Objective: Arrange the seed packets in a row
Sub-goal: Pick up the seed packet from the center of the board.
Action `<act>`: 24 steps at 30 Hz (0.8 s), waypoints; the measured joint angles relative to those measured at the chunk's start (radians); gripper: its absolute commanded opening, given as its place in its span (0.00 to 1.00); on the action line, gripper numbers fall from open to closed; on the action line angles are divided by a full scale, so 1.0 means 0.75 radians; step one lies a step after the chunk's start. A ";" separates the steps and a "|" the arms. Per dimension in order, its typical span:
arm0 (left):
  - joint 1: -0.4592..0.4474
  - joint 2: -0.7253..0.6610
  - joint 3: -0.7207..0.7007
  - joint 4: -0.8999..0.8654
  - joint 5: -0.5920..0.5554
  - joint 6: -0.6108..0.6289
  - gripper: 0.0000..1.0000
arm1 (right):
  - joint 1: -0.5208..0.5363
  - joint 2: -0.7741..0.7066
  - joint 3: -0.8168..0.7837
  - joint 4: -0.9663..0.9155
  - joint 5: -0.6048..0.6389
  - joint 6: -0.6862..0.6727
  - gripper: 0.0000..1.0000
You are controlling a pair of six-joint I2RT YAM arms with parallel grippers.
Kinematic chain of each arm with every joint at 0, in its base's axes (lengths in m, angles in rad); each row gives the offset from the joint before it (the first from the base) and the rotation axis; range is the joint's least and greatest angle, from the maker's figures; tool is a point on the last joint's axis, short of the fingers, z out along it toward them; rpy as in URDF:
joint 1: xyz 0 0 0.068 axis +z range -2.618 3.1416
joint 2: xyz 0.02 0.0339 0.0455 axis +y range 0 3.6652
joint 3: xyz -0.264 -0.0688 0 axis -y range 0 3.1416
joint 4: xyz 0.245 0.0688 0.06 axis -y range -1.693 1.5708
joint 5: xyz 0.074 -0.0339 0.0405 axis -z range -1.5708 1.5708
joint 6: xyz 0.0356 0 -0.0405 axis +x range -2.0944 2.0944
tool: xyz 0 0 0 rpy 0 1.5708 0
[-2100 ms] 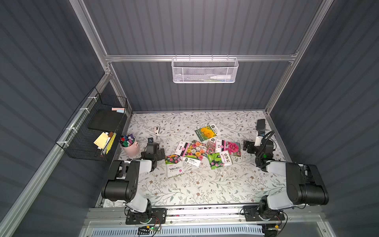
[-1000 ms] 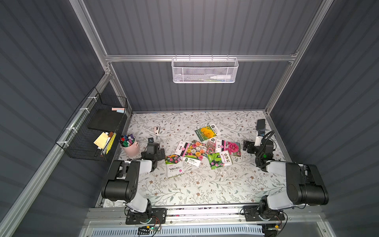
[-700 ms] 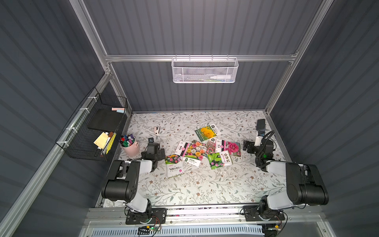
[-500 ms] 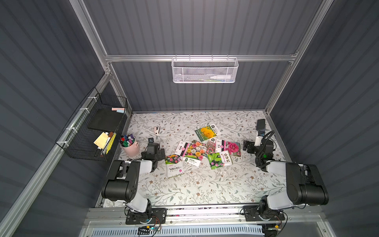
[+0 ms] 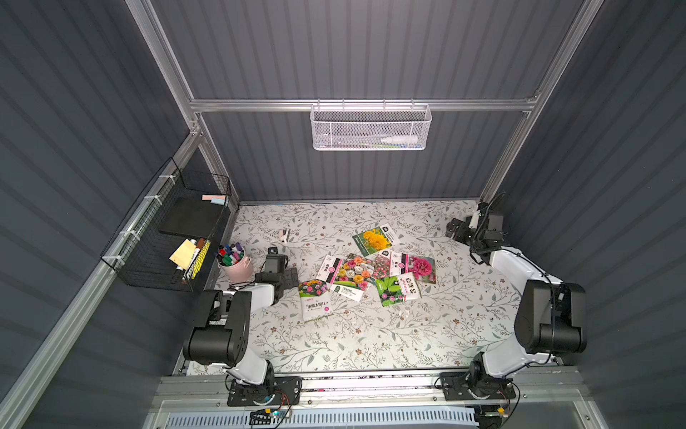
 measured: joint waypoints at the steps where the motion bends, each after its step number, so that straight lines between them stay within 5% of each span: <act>1: 0.000 -0.007 0.047 -0.117 -0.013 -0.001 1.00 | 0.004 -0.003 -0.018 -0.036 -0.047 0.019 0.99; 8: 0.000 -0.093 0.207 -0.846 -0.019 -0.089 0.99 | 0.155 -0.126 -0.089 -0.231 -0.239 0.093 0.99; 13: 0.001 -0.154 0.247 -1.209 0.158 -0.183 1.00 | 0.344 -0.234 -0.112 -0.243 -0.308 0.143 0.99; 18: 0.001 -0.347 0.128 -1.225 0.414 -0.297 0.99 | 0.581 -0.234 -0.132 -0.248 -0.338 0.181 0.99; 24: 0.001 -0.549 -0.132 -0.928 0.605 -0.429 0.99 | 0.816 -0.173 -0.174 -0.231 -0.336 0.228 0.99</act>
